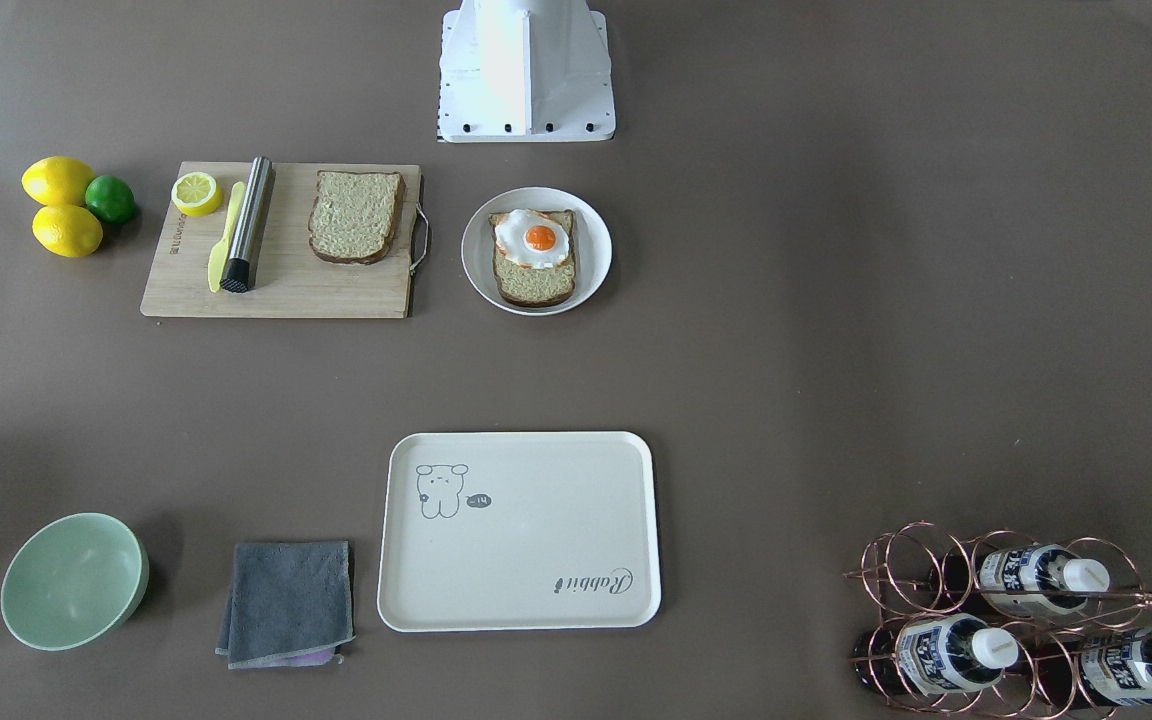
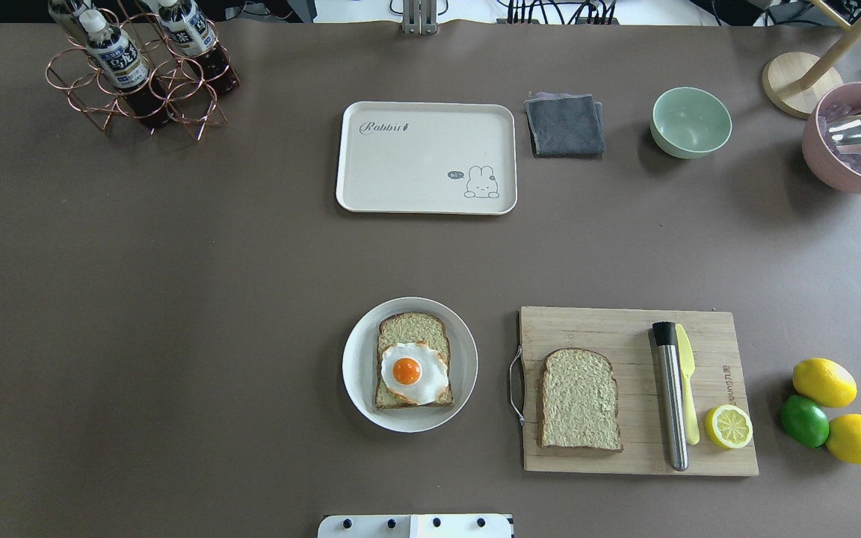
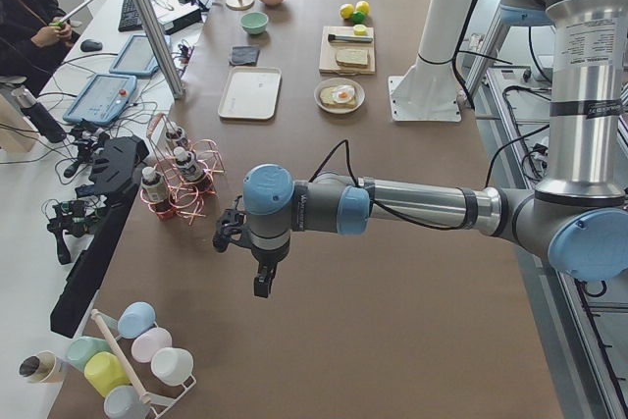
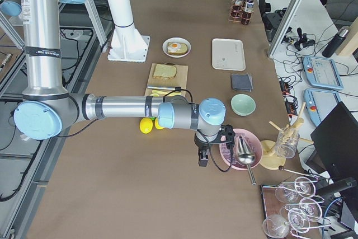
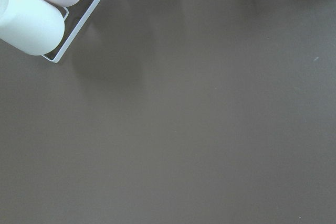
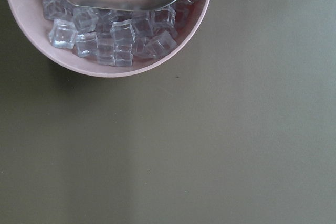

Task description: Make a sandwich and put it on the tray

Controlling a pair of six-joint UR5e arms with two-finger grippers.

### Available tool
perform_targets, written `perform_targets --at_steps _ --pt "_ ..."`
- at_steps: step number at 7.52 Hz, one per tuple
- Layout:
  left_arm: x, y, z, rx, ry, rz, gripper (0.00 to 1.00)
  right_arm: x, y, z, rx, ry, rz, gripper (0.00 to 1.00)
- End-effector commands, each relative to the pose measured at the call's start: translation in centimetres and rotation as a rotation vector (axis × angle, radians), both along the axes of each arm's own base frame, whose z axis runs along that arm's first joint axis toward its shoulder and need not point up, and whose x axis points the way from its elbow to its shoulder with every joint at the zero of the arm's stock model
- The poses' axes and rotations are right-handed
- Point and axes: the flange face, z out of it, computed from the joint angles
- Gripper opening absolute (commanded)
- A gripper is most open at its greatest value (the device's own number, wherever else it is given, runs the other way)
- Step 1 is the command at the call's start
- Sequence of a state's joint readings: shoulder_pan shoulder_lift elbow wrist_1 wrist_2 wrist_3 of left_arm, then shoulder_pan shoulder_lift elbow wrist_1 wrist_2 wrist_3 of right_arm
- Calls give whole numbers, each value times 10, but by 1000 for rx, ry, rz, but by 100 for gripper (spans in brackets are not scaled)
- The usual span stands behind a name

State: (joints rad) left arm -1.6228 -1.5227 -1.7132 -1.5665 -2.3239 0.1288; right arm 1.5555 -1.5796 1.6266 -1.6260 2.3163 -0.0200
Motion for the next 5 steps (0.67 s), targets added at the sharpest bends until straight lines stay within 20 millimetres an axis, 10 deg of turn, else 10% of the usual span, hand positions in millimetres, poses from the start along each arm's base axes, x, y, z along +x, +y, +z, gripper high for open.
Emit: perform_targets --at_steps 1,5 --pt "0 -1 -2 5 0 0 98 0 1 1 -2 0 -1 100" --pt "0 0 -2 3 -2 0 98 0 4 3 -6 -3 -1 100"
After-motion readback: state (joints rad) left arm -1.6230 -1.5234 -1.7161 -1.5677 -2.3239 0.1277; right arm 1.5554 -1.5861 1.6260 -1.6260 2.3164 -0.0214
